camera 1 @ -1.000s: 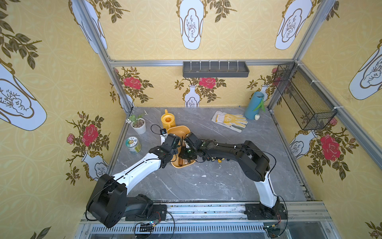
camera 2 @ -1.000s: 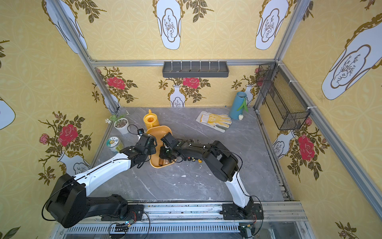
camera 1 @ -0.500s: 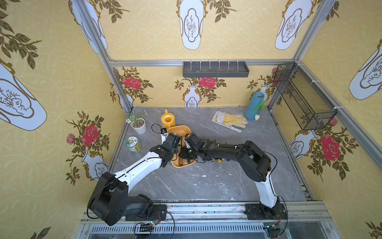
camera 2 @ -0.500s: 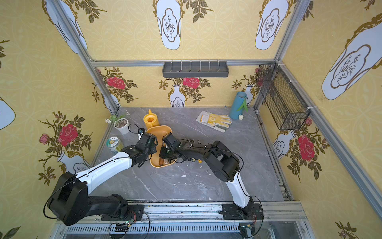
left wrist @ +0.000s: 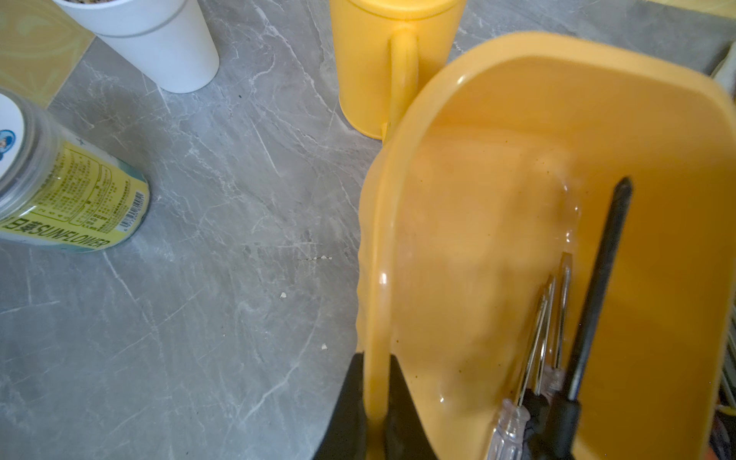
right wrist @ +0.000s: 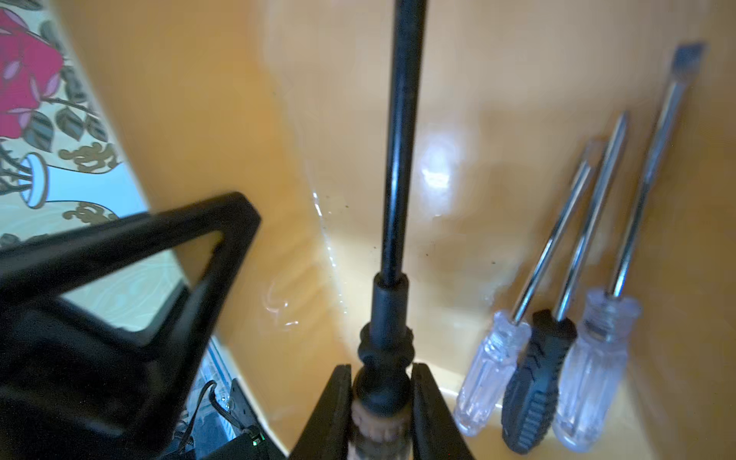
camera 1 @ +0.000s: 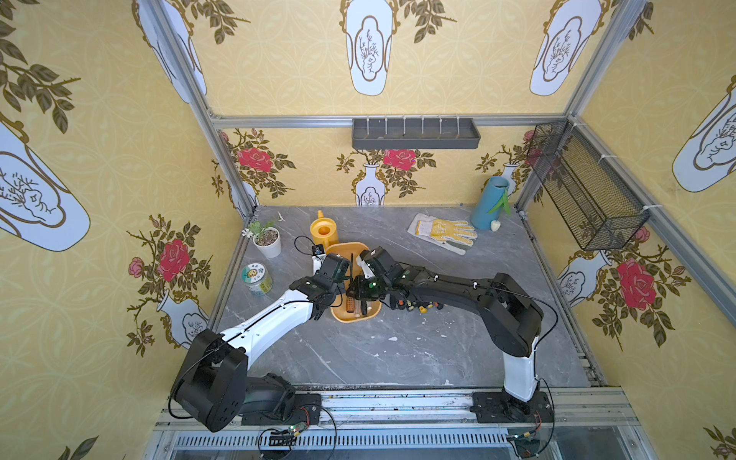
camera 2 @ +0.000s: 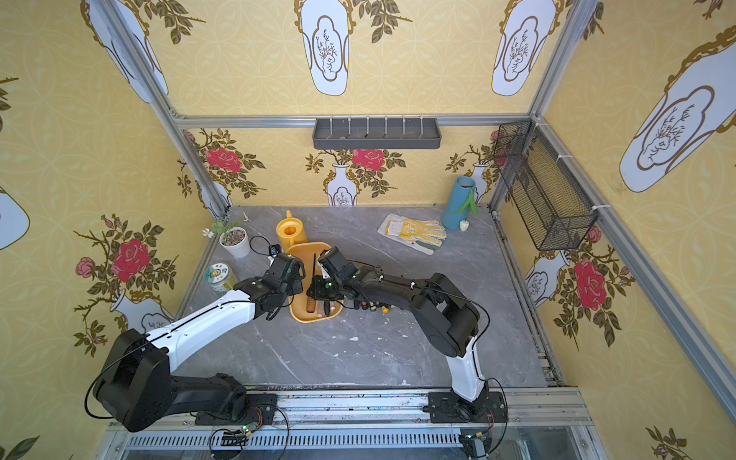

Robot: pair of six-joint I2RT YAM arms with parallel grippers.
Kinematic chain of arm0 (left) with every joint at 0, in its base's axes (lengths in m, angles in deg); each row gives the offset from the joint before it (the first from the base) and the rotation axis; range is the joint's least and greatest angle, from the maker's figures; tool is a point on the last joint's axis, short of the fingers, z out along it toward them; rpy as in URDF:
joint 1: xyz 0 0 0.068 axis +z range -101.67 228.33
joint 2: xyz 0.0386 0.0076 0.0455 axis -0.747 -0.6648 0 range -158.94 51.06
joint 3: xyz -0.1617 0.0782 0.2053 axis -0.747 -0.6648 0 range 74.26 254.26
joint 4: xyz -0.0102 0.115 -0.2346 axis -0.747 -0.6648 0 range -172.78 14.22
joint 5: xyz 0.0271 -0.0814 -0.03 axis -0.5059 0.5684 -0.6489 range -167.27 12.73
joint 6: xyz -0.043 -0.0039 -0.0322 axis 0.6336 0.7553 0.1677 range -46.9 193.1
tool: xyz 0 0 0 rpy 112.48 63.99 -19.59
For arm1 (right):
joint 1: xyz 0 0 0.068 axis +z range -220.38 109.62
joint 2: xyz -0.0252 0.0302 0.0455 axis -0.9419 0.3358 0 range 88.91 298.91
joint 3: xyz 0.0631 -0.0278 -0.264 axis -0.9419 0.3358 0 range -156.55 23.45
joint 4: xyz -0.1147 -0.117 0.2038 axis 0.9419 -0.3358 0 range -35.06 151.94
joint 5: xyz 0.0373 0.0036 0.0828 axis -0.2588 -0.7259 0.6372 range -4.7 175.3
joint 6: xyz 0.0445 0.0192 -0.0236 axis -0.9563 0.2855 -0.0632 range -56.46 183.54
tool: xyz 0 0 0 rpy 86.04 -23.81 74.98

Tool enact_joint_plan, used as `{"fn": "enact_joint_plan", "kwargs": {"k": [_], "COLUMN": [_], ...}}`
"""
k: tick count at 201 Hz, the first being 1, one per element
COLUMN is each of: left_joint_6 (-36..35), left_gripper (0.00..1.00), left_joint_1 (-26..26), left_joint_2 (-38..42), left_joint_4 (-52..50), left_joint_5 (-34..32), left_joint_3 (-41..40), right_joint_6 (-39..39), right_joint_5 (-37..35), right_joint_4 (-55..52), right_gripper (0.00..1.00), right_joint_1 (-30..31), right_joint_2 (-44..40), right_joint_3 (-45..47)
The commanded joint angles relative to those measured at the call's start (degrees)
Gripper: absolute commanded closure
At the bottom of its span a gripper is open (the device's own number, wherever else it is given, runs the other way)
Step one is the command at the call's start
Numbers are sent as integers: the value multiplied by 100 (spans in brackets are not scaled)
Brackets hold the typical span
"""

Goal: Take out the screwdriver from the storage box
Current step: Pick up the screwdriver from the storage box, then place the screwdriver at the center of the board.

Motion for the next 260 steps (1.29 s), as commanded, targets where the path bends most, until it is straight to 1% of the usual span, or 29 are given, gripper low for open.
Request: {"fn": "enact_joint_plan", "kwargs": {"k": [1,38,64,100,133,188,215,260], "left_joint_6": [41,-10,-11,41,11,-14,-46,-39], "left_gripper": [100,100,100,100,100,100,100,100], "left_joint_1": [2,2,2,2,2,2,2,2], "left_joint_2": [-36,-81,-16,-70,-35,16,57,67], "left_joint_4": [150,64,62,73,94,93,160,94], "left_joint_5": [-54,-143,-189,-184,-201,-218,-204,-201], "left_joint_3": [13,38,-14,-13,-20,-19,-67,-59], "right_joint_6": [213,499,696,1087,1393,1834,1868,1699], "right_joint_5": [-94,-466,-579,-847,-906,-981,-876,-881], "right_joint_4": [-82,-444,-625,-1134,-1532,-2332,-2519,-2791], "right_gripper": [100,100,100,100,100,100,100,100], "right_joint_1": [-22,-140,-364,-660,-893,-995,-995,-970], "right_joint_2": [-178,-567,-913,-1331,-1488,-1187,-913,-347], "right_joint_3": [-44,38,128,214,266,20,-121,-466]}}
